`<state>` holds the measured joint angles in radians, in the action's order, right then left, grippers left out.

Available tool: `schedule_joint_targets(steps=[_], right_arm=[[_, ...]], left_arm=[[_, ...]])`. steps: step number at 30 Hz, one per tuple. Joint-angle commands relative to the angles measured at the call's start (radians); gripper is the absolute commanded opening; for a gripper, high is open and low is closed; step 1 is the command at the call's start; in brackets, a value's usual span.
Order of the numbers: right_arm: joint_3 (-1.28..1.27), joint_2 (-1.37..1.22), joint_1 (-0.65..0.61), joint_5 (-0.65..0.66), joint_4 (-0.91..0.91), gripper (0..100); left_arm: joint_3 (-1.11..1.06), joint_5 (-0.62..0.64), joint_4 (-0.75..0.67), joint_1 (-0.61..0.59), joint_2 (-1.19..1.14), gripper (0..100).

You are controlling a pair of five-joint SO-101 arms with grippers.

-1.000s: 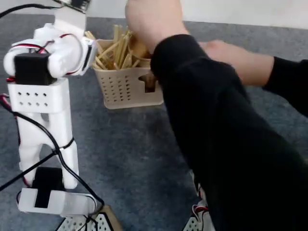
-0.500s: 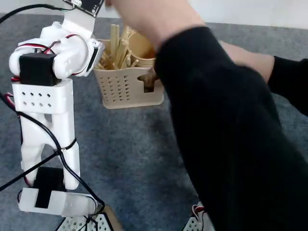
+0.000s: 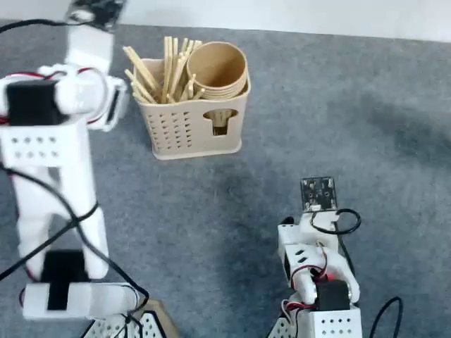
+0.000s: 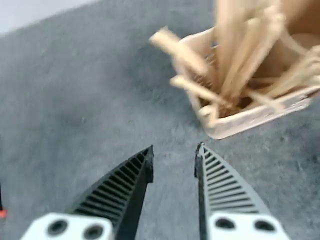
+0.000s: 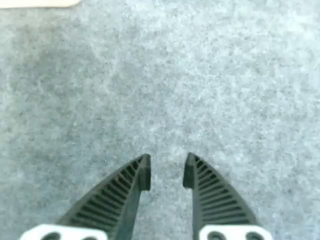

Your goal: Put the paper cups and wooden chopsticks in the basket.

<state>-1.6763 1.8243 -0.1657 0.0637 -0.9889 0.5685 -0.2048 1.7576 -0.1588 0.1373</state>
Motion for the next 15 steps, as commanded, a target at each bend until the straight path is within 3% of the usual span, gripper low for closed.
schedule_joint_targets(steps=[1, 7, 15], right_arm=[[-0.137, 0.007, 0.004, 0.000, -0.001, 0.2], [-0.137, 0.008, 0.004, 0.000, 0.001, 0.5], [-0.137, 0.008, 0.007, 0.000, -0.005, 0.5]], left_arm=[[-0.105, 0.015, 0.005, -0.016, 0.173, 16], [-0.575, 0.012, -0.040, -0.021, 0.492, 16], [-1.419, 0.012, -0.508, -0.024, 0.898, 16]])
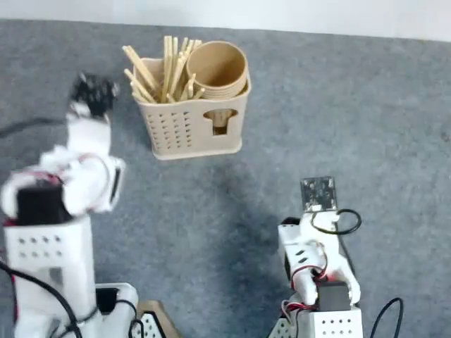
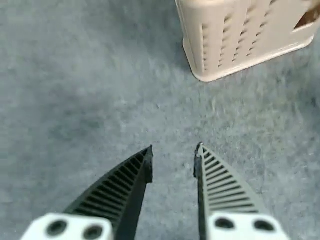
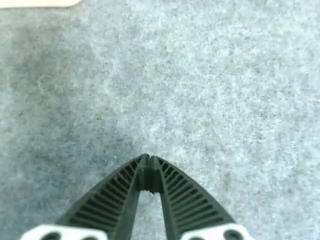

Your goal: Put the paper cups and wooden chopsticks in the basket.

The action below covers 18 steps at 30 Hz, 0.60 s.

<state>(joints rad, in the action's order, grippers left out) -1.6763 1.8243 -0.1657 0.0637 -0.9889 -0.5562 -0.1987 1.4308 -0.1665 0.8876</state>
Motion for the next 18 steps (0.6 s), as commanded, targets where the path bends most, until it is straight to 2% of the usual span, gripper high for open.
schedule_joint_targets(steps=[1, 6, 12, 18], right_arm=[[-0.137, 0.008, 0.007, -0.002, -0.005, 0.5], [-0.137, 0.008, 0.007, -0.005, -0.005, 0.5], [-0.137, 0.002, 0.008, -0.002, -0.012, 0.5], [-0.137, 0.007, 0.008, 0.000, -0.136, 0.5]], left_arm=[[-0.372, 0.006, -0.236, -0.016, 0.202, 16], [-0.650, 0.008, -0.457, -0.045, 0.418, 16], [-0.872, 0.011, -0.582, -0.041, 0.521, 16], [-1.053, 0.014, -0.703, -0.041, 0.556, 16]])
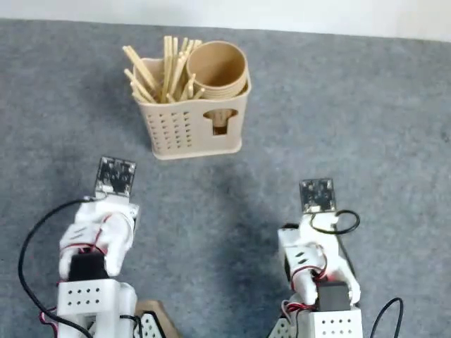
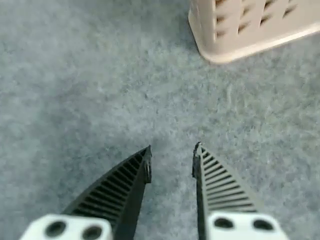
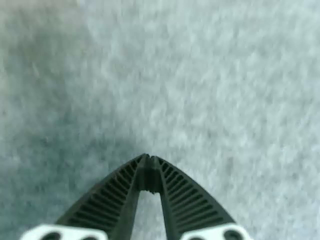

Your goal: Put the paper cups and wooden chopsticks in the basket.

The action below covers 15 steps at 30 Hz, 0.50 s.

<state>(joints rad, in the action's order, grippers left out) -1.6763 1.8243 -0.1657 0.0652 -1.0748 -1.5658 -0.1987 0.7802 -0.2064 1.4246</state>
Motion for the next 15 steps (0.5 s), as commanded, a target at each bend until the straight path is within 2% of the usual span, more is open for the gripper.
schedule_joint_targets(steps=[1, 4, 9, 15], right_arm=[[-0.137, 0.007, 0.008, -0.002, -0.073, 0.5], [-0.137, 0.007, 0.008, -0.002, -0.143, 0.5], [-0.137, 0.007, 0.008, -0.002, -0.171, 0.5], [-0.137, 0.007, 0.008, -0.002, -0.171, 0.5]], left_arm=[[-0.067, 0.014, -0.063, -0.001, 0.024, 16], [-0.136, 0.014, -0.110, -0.001, 0.045, 16], [-0.136, 0.014, -0.107, -0.001, 0.051, 16], [-0.136, 0.009, -0.025, -0.005, 0.054, 17]])
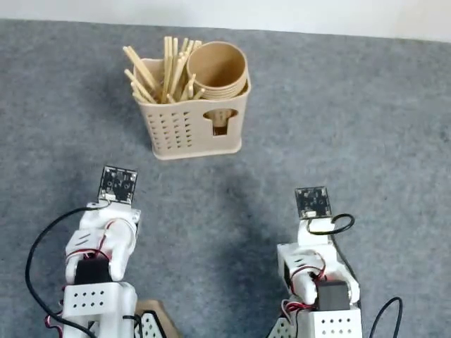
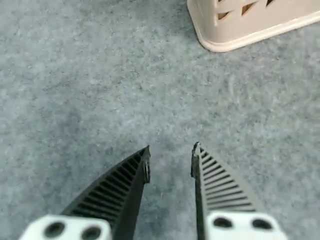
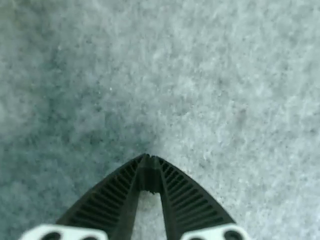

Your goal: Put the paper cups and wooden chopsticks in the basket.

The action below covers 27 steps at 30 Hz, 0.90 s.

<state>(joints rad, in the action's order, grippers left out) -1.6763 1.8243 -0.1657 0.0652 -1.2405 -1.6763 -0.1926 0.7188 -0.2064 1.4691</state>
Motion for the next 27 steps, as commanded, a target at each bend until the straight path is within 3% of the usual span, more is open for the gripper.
schedule_joint_targets(steps=[1, 6, 27], right_arm=[[-0.137, 0.007, 0.008, -0.002, -0.005, 0.5], [-0.137, 0.007, 0.008, -0.002, -0.005, 0.5], [-0.137, 0.007, 0.008, -0.002, -0.005, 0.5]], left_arm=[[-0.025, 0.002, 0.054, -0.005, 0.013, 17], [-0.025, 0.002, 0.133, -0.005, 0.016, 17], [-0.025, 0.002, 0.137, -0.005, 0.016, 17]])
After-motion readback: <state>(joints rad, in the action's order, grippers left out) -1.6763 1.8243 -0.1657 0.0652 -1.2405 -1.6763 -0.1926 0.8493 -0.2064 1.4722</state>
